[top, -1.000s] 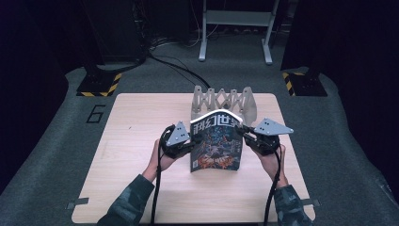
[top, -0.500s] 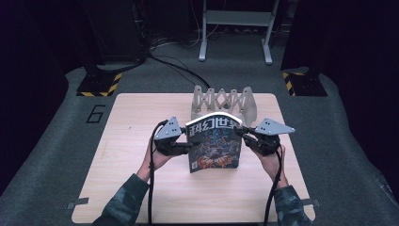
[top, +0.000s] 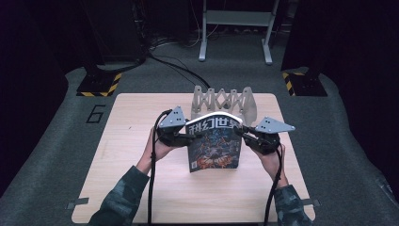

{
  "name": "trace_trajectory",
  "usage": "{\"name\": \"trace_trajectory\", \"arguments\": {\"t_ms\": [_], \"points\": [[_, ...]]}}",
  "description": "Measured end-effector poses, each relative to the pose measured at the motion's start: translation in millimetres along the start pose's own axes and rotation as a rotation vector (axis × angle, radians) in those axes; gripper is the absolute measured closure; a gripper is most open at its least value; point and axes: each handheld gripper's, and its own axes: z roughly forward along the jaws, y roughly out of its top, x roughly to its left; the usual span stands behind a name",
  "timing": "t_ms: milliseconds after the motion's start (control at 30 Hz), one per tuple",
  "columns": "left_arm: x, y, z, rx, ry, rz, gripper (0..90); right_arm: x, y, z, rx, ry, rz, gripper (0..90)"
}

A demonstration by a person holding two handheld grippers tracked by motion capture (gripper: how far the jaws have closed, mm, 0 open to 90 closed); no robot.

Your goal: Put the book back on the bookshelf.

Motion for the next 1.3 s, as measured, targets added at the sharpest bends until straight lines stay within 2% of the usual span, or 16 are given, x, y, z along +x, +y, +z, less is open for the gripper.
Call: {"name": "trace_trajectory", "arguments": {"t_ms": [100, 200, 267, 367, 500, 567, 633, 833, 1000, 1100, 1133, 1167, 1200, 1300], "points": [[3.2, 3.7, 2.0, 0.007, -0.010, -0.018, 56.9, -1.3, 0.8, 1.1, 0.003, -0.002, -0.010, 79.8], [5.9, 7.6, 4.9, 0.005, -0.007, -0.017, 59.2, -1.7, 1.1, 2.2, 0.003, -0.001, -0.003, 79.8], [7.6, 10.8, 6.8, 0.014, -0.014, -0.013, 60.8, -0.9, 1.0, 2.2, 0.003, -0.001, 0.015, 79.8], [8.9, 15.9, 10.9, 0.025, -0.026, -0.005, 62.0, -1.9, 0.6, 2.5, -0.002, -0.001, 0.017, 79.5], [8.2, 20.0, 15.7, 0.040, -0.018, 0.005, 64.4, -2.5, 0.1, 3.2, -0.006, -0.003, 0.018, 79.2], [6.5, 23.2, 18.0, 0.072, 0.002, 0.018, 68.7, -2.5, -0.8, 2.5, -0.003, -0.004, 0.029, 78.4], [6.7, 24.6, 17.5, 0.078, 0.010, 0.024, 75.8, -3.7, -1.1, 2.3, -0.007, -0.004, 0.025, 77.3], [5.4, 26.4, 17.4, 0.081, -0.013, 0.035, 79.2, -5.7, -4.0, 0.6, -0.013, -0.019, 0.042, 71.9], [1.6, 27.5, 17.3, 0.077, -0.017, 0.046, 79.8, -8.4, -8.8, -0.1, -0.020, -0.034, 0.060, 65.7], [1.0, 27.4, 17.4, 0.074, -0.016, 0.044, 80.0, -10.9, -16.9, 1.4, -0.002, -0.041, 0.075, 58.3], [0.7, 27.4, 17.7, 0.072, -0.015, 0.043, 80.0, -10.9, -16.9, 1.4, -0.002, -0.041, 0.075, 58.3], [0.3, 27.5, 17.9, 0.072, -0.015, 0.045, 80.0, -11.6, -20.5, 2.0, 0.008, -0.047, 0.079, 54.2], [-0.1, 27.4, 18.5, 0.067, -0.007, 0.047, 80.3, -13.5, -29.0, 4.0, 0.023, -0.049, 0.092, 45.4], [0.2, 27.6, 18.7, 0.071, -0.013, 0.046, 80.4, -16.2, -42.4, 6.7, 0.047, -0.062, 0.122, 34.7]]}}
